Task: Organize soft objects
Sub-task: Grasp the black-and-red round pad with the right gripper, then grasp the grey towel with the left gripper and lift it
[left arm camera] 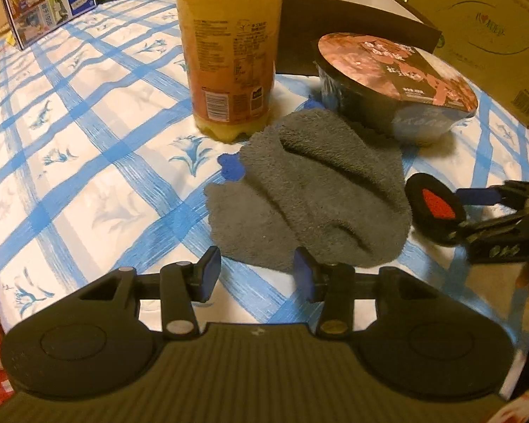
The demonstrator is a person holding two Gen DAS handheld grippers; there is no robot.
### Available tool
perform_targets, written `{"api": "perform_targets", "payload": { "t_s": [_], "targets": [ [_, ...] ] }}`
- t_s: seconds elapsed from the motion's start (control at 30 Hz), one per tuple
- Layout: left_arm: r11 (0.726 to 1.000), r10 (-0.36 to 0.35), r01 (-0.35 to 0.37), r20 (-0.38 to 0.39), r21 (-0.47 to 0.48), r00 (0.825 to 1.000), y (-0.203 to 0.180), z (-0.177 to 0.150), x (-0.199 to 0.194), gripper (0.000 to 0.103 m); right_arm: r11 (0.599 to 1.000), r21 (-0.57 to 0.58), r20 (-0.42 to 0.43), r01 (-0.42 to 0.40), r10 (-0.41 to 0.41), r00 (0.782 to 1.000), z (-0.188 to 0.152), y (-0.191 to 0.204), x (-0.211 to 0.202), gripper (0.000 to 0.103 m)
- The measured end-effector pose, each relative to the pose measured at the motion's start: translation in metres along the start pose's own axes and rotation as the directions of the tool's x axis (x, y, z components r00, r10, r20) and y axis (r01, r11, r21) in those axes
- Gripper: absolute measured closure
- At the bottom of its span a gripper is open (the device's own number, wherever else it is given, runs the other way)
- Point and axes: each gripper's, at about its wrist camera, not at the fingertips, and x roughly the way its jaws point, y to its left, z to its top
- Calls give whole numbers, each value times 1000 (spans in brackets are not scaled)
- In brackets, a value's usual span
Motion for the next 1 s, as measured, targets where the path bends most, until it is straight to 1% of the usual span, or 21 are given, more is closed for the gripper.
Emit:
{"api": "perform_targets", "payload": {
  "t_s": [0.07, 0.13, 0.17, 0.2, 0.23, 0.33, 0.4, 0.5, 0.63, 0.73, 0.77, 0.8, 0.83, 0.87, 0.93, 1.0],
  "targets": [
    [1000, -26, 26, 0, -17, 1000, 1, 1, 0, 58, 997, -65, 4, 33, -33, 999, 0, 10, 5, 20],
    [999, -46, 46, -2, -30, 999, 1, 2, 1, 55, 993, -103, 8, 63, -62, 998, -2, 16, 7, 21],
    [998, -53, 53, -2, -33, 999, 0, 2, 2, 55, 992, -108, 13, 65, -64, 998, -2, 17, 7, 30],
    [998, -55, 55, -1, -32, 998, -1, 2, 3, 55, 992, -110, 20, 67, -65, 998, -3, 17, 6, 36],
    [998, -59, 59, -2, -30, 998, -3, 2, 4, 54, 992, -108, 23, 69, -67, 997, -2, 17, 4, 38],
    [996, -86, 86, -12, -36, 996, -6, 4, 9, 52, 993, -95, 16, 69, -68, 998, -1, 13, 0, 40],
    [992, -113, 113, -11, -51, 993, -9, 5, 12, 48, 994, -75, 12, 80, -79, 997, -3, 11, -4, 40],
    [987, -143, 141, -12, -70, 990, -13, 8, 20, 47, 996, -24, 8, 88, -88, 996, -7, 4, -12, 40],
    [991, -118, 117, -9, -67, 993, -23, 13, 34, 42, 994, 45, 17, 99, -100, 995, -13, -8, -28, 40],
    [994, -90, 91, 8, -58, 996, -29, 16, 41, 41, 991, 85, 23, 106, -108, 994, -16, -15, -40, 40],
    [996, -76, 77, 19, -48, 997, -32, 17, 43, 46, 989, 97, 26, 110, -113, 993, -17, -17, -43, 40],
    [997, -63, 64, 30, -36, 998, -34, 18, 44, 54, 988, 106, 27, 114, -117, 993, -16, -19, -44, 40],
    [999, -44, 44, 42, -14, 998, -37, 18, 45, 70, 986, 118, 29, 118, -122, 992, -16, -21, -47, 40],
    [1000, -29, 28, 49, 8, 998, -39, 19, 45, 79, 984, 129, 33, 122, -127, 991, -16, -22, -50, 40],
    [999, -36, 35, 59, 29, 998, -38, 20, 41, 91, 982, 142, 42, 123, -131, 991, -17, -24, -55, 40],
    [999, -41, 38, 70, 39, 997, -33, 19, 34, 93, 981, 153, 51, 121, -130, 990, -16, -25, -60, 40]
  ]
}}
